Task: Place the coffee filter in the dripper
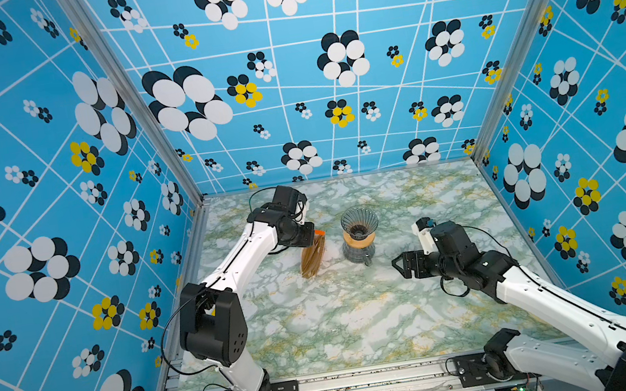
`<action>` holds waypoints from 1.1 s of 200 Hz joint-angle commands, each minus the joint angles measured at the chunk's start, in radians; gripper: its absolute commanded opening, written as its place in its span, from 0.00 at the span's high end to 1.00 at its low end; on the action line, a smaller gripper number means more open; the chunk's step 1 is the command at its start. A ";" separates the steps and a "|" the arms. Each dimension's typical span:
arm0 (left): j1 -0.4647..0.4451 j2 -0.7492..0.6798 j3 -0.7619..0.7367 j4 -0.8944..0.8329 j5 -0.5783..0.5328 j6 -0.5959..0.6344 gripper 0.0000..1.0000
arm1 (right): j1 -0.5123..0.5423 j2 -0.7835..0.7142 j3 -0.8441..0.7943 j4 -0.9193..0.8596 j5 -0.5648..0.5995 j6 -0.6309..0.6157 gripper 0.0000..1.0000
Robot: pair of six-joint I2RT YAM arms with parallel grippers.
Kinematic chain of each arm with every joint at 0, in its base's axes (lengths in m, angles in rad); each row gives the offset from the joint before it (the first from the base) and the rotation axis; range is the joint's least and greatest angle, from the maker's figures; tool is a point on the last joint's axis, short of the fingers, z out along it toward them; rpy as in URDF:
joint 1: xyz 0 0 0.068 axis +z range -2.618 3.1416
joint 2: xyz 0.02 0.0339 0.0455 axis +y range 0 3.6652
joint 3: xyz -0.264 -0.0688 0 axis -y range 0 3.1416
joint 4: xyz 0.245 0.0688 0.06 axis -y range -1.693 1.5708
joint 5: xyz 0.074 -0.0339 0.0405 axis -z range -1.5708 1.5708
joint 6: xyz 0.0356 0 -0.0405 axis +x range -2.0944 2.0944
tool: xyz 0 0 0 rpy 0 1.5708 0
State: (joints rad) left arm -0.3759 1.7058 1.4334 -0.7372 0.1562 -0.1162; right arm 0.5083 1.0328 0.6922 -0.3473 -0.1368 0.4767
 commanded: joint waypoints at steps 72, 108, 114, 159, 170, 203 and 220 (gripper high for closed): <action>-0.034 0.048 0.022 -0.015 -0.122 0.045 0.78 | 0.007 -0.048 -0.039 0.013 0.008 0.005 0.09; -0.045 0.035 0.015 -0.005 -0.157 0.051 0.77 | 0.007 -0.042 -0.037 0.019 0.003 0.008 0.09; -0.047 0.034 0.013 -0.004 -0.161 0.052 0.77 | 0.007 -0.040 -0.037 0.021 0.003 0.008 0.09; -0.052 0.033 0.014 0.002 -0.182 0.054 0.75 | 0.007 -0.040 -0.033 0.018 0.005 0.009 0.09; -0.051 0.026 0.010 0.007 -0.187 0.054 0.75 | 0.007 -0.039 -0.033 0.018 0.003 0.008 0.09; -0.055 0.001 0.000 0.023 -0.205 0.055 0.75 | 0.007 -0.033 -0.030 0.021 0.003 0.007 0.09; -0.057 -0.006 -0.005 0.029 -0.206 0.055 0.76 | 0.007 -0.029 -0.031 0.023 0.002 0.008 0.09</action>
State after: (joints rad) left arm -0.4217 1.7416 1.4345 -0.7265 -0.0269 -0.0772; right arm 0.5083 0.9985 0.6773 -0.3458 -0.1368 0.4797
